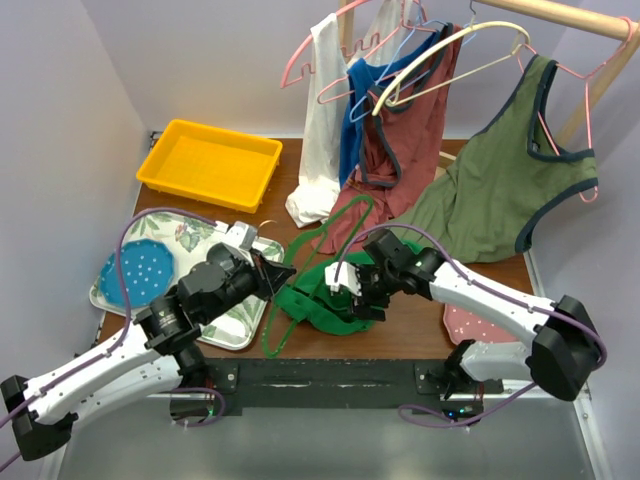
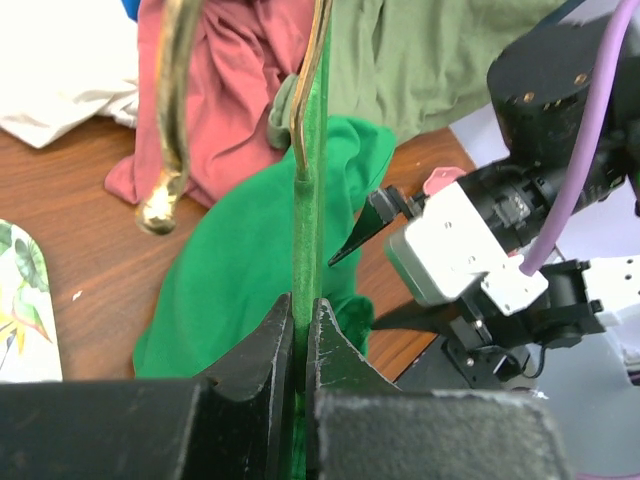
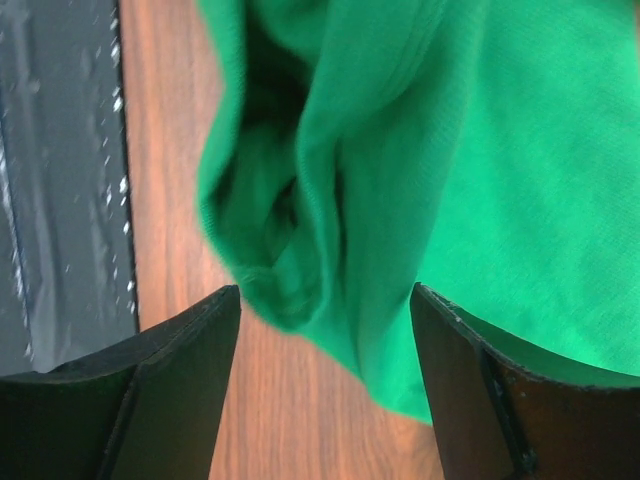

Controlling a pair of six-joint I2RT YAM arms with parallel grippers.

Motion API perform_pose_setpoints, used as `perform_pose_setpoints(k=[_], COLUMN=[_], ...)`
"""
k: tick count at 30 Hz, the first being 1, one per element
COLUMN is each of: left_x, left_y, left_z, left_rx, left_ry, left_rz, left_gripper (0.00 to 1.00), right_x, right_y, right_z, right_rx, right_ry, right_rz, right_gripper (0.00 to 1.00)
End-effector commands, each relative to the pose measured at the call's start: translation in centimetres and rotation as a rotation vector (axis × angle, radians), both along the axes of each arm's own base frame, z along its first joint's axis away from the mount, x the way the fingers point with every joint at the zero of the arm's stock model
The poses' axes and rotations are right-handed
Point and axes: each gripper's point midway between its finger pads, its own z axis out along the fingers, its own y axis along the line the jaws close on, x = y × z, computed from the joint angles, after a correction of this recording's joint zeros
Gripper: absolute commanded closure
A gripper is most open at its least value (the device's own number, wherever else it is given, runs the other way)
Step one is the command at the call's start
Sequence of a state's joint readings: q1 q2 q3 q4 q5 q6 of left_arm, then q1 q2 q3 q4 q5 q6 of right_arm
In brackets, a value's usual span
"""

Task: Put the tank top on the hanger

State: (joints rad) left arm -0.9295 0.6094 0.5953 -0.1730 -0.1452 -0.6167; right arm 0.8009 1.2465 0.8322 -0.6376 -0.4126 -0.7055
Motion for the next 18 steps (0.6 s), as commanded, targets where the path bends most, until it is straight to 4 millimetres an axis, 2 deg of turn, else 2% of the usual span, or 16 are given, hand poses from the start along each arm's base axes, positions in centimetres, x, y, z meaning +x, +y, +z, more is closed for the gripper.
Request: perform_pose_setpoints(k=[1,2,5,7,9,10,11,12,16,18], left_x=[0.5,0.4,0.4,0.4,0.4,0.4,0.4,0.4,0.5,0.4], left_y=[0.1,0.2,0.3,0.4,0.7,0.8,1.0,1.0,1.2,1.0], left_z=[1.4,1.5,1.4,1.3,1.2,1.1,1.0,0.8,0.5,0.4], left_rx=[-0.052,-0.054,-0.055,-0.053,-0.046,-0.043,-0.044,-0.041,-0.047,-0.047], left_ry=[-0.055,-0.058,-0.061,-0.061,-0.06,-0.058,-0.058,-0.056,-0.047,-0.045], left_rz=[0.019,0.018,0.02,0.023,0.035,0.038,0.045,0.047,0.058,0.052], left_gripper=[1.0,1.0,1.0,1.0,1.0,1.0,1.0,1.0,1.0,1.0], right_x=[1.7,1.7,1.5,1.9,2.8,3.3,3.4,3.6,3.9,2.3], right_y=[2.7,2.7,2.6,2.5,2.5,2.6,2.6,2.7,3.0,3.2], right_z=[1.9,1.5,1.1,1.3,2.1,2.9,3.3,3.9,6.3,6.1], right_rx=[0.087,0.076,0.064,0.061,0.066,0.079,0.085,0.103,0.179,0.193], right_ry=[-0.045,-0.043,-0.043,-0.063,-0.108,-0.126,-0.126,-0.129,-0.108,-0.052], right_rz=[-0.034,-0.032,-0.019,-0.03,-0.064,-0.072,-0.079,-0.085,-0.101,-0.035], right_gripper=[0.34,0.41,0.53,0.54,0.4,0.3,0.1,0.04,0.11,0.24])
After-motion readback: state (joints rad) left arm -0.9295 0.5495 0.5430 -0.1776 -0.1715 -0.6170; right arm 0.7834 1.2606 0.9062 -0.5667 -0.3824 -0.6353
